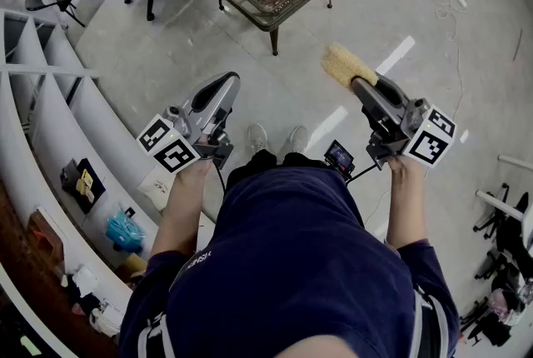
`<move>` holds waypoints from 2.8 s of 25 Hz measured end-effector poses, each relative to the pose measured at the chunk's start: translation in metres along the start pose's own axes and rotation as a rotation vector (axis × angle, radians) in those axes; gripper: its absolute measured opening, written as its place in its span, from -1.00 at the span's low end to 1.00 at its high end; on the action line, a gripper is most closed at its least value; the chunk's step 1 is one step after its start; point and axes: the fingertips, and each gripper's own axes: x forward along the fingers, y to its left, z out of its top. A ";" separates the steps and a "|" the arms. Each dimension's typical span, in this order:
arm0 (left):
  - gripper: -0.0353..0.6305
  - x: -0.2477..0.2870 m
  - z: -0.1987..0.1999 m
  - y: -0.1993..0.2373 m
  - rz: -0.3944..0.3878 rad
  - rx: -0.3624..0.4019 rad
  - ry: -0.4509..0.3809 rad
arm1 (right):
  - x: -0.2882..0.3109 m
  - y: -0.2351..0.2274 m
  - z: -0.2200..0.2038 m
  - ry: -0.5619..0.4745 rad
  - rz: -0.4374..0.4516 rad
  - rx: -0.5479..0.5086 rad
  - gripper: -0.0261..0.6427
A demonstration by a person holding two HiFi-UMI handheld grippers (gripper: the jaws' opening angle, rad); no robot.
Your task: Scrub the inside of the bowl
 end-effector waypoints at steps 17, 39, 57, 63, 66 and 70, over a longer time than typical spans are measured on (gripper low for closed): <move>-0.87 0.008 -0.010 -0.018 0.017 0.027 -0.007 | -0.013 -0.003 -0.001 0.014 0.028 -0.002 -0.68; -0.87 0.024 -0.016 -0.006 0.043 0.004 -0.015 | -0.001 -0.023 0.004 0.067 0.061 0.014 -0.68; -0.87 0.062 0.046 0.120 0.014 -0.035 0.016 | 0.117 -0.077 0.026 0.135 0.023 0.037 -0.68; -0.87 0.067 0.072 0.163 0.005 -0.049 0.019 | 0.158 -0.091 0.036 0.142 0.000 0.040 -0.68; -0.87 0.068 0.083 0.183 -0.005 -0.064 0.019 | 0.178 -0.097 0.043 0.132 -0.012 0.043 -0.68; -0.87 0.071 0.096 0.204 -0.015 -0.064 0.031 | 0.200 -0.102 0.053 0.116 -0.025 0.032 -0.68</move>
